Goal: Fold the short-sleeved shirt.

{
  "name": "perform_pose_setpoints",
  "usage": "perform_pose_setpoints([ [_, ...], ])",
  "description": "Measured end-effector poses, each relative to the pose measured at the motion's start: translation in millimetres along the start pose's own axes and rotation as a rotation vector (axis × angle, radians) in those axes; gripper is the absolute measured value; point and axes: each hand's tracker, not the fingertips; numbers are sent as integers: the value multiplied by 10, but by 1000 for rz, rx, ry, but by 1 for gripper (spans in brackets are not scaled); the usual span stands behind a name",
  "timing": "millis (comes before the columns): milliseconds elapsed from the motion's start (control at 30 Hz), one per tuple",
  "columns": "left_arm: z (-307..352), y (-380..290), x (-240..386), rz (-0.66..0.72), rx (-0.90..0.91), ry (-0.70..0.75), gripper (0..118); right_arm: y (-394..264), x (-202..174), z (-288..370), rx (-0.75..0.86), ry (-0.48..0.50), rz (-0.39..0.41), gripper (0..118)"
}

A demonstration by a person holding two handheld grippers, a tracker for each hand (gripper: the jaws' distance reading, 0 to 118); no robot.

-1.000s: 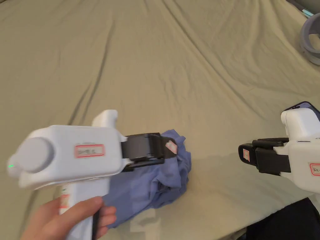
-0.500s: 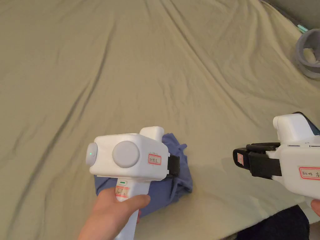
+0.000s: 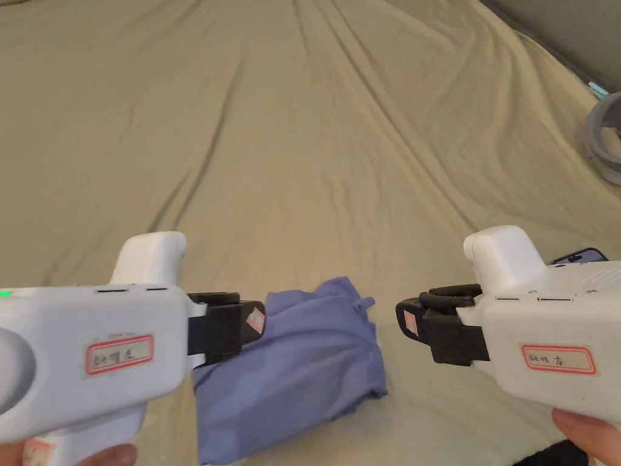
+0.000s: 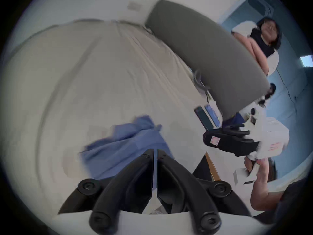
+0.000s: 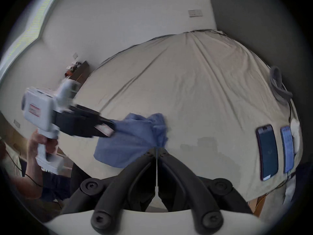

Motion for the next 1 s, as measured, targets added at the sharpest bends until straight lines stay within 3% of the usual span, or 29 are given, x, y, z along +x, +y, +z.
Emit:
perform_pose_setpoints([
  [133,392,-232,-336,81,44,111,4,87,-281,-458,-84,-24,103,4],
  [200,401,-366,-527,151,40,124,4,57,-288,-780,-148,-36,106,4],
  [267,311,-467,-674,201,23,107,4,8,-219,-1085,-211,-51,80,4],
  [367,101,-608,-931,336,4,-6,6,-83,-120,-1442,-297,-97,103,4],
  [400,-10,-647,-1063,438,4,-89,31,-78,-93,-1471,-287,-82,94,4],
  [433,-80,-695,-1191,520,9,-154,84,-55,-75,-1447,-280,-60,78,4],
  [467,-183,-755,-1327,567,6,-229,96,-8,-51,-1404,-275,-42,57,4],
  [633,-634,-887,-1622,594,-25,-281,96,32,65,-1386,-299,3,38,4],
  [800,-1294,-904,-1516,567,-175,-392,96,65,106,-1400,-313,29,38,4],
  [900,-1289,-873,-1486,546,-59,-495,95,63,119,-1410,-314,38,40,4],
  [933,-1281,-858,-1470,547,-81,-453,74,65,130,-1404,-314,43,38,4],
  [967,-1288,-843,-1473,525,-84,-422,34,62,129,-1394,-312,43,39,4],
  [1000,-1280,-834,-1499,541,-94,-424,23,66,135,-1371,-304,60,34,4],
])
